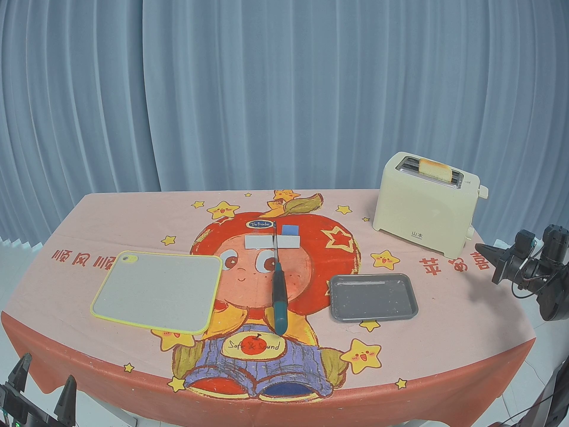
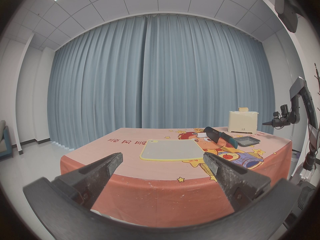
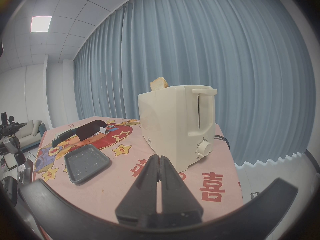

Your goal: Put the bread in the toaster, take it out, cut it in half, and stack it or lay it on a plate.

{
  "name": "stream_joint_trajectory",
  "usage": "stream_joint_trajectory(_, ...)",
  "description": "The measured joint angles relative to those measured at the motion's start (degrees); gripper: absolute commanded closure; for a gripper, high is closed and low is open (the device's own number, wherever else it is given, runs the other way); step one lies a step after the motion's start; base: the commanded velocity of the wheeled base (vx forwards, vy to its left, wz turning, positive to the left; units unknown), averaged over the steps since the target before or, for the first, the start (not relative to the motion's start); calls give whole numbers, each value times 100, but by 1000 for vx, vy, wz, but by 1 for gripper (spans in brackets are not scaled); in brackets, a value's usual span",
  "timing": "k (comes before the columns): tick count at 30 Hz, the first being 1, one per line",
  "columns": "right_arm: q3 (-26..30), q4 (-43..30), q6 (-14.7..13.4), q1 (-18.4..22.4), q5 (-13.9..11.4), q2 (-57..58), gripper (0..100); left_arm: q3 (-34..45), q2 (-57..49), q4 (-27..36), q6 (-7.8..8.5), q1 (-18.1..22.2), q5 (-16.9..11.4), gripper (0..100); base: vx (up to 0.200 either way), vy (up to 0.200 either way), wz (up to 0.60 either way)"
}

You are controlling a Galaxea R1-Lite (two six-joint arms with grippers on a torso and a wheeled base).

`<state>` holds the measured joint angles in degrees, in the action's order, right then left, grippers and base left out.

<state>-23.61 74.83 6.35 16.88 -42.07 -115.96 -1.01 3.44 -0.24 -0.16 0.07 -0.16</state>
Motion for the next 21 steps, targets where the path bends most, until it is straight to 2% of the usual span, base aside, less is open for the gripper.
stream_joint_trajectory(6, -34, 2, 38, 12, 94, -68, 100, 0, 0, 0, 0, 0, -2, 0, 0, 0, 0)
stream_joint_trajectory(13, -260, 63, 49, 65, 343, -358, 100, 0, 0, 0, 0, 0, -2, 0, 0, 0, 0)
stream_joint_trajectory(21, -496, 74, 56, 95, 468, -614, 100, 0, 0, 2, 0, 0, -2, 0, 0, 0, 0)
